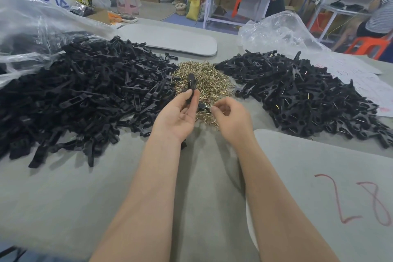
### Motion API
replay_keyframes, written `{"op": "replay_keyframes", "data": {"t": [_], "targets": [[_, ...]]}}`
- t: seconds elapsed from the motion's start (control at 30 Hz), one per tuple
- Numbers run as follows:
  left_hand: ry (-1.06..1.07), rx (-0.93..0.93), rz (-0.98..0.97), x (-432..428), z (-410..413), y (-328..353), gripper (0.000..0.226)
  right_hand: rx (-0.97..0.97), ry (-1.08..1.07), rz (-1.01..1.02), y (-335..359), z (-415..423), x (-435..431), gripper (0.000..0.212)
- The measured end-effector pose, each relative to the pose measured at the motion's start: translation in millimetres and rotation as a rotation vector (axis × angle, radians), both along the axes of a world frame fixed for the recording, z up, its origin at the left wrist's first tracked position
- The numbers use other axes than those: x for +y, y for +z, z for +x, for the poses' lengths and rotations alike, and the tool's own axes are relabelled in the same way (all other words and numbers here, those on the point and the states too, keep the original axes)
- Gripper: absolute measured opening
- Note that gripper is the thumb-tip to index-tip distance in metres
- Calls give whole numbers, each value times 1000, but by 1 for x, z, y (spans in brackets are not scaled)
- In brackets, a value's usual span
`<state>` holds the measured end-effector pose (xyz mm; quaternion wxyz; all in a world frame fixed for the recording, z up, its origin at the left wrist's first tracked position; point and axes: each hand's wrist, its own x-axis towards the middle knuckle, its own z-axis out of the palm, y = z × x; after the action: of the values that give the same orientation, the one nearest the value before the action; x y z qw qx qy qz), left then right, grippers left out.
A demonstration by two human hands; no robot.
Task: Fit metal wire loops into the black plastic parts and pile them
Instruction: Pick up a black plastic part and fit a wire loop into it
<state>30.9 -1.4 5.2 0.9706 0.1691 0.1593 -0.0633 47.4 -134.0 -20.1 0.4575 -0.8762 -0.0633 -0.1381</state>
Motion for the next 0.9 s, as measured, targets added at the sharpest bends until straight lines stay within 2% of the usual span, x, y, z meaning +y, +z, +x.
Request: {"op": "replay_keyframes", "data": {"t": [0.1,0.27,0.47,0.6,0.67,0.73,0.83,0.9], "targets": [[-17,2,-14,0,1,-1,13,-16,-4,95,3,-1,0,12],[-56,65,135,-4,1,-5,9,99,13,294,2,-1,3,25],[8,49,264,-6,2,-3,6,64,1,52,-1,1,2,19],[22,-2,333,-7,1,-3,6,38,-6,118,1,-1,-1,18],[24,-21,348,-8,1,-3,7,10,-15,82,1,-3,-1,20],[29,-45,450,-11,2,-4,4,-56,-24,18,2,-4,-1,27],[42,-65,678,-15,3,-6,12,-101,-15,-24,4,-3,-1,33],[27,-84,720,-18,3,-7,15,-87,-13,1,4,-3,-2,36]]}}
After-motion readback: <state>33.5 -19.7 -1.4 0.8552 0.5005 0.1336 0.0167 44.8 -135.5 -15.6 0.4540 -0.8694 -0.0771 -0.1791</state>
